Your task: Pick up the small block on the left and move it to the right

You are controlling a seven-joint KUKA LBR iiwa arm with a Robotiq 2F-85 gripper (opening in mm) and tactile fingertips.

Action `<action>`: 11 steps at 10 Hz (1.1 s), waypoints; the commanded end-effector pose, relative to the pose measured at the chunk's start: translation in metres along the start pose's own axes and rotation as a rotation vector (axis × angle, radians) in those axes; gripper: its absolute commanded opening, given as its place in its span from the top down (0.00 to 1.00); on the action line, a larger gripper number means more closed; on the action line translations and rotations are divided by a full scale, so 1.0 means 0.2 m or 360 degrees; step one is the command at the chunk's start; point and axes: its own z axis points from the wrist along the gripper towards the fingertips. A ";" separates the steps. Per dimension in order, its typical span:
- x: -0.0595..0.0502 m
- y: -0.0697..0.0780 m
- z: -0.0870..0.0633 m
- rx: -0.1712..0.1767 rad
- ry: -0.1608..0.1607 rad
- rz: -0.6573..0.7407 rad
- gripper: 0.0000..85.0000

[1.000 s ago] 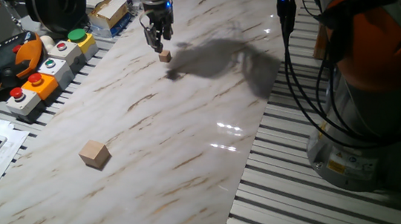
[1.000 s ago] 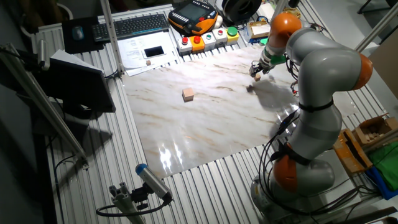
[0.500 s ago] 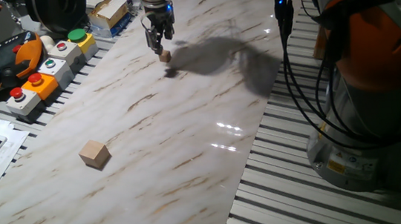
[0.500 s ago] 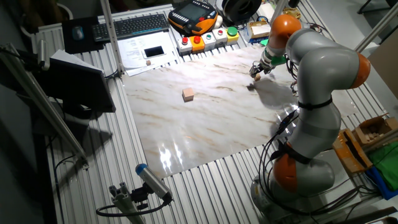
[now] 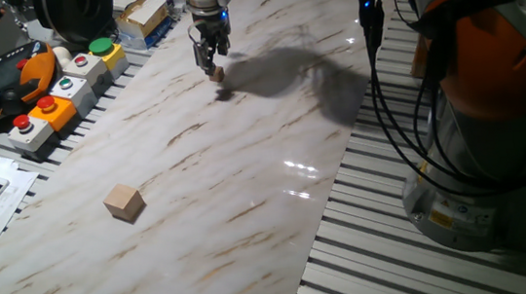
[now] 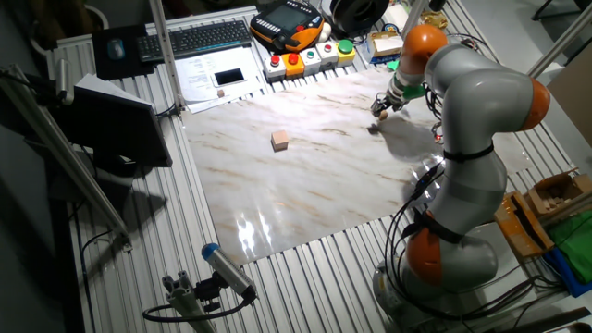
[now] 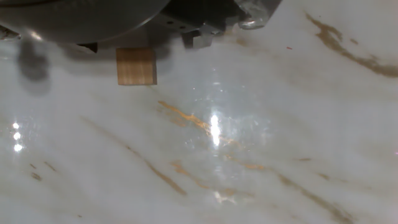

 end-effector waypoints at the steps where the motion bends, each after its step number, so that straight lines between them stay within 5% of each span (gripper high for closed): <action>1: 0.00 0.00 0.01 -0.0004 0.0000 0.0000 0.10; 11: 0.01 -0.02 0.04 -0.0013 -0.0013 0.0030 0.09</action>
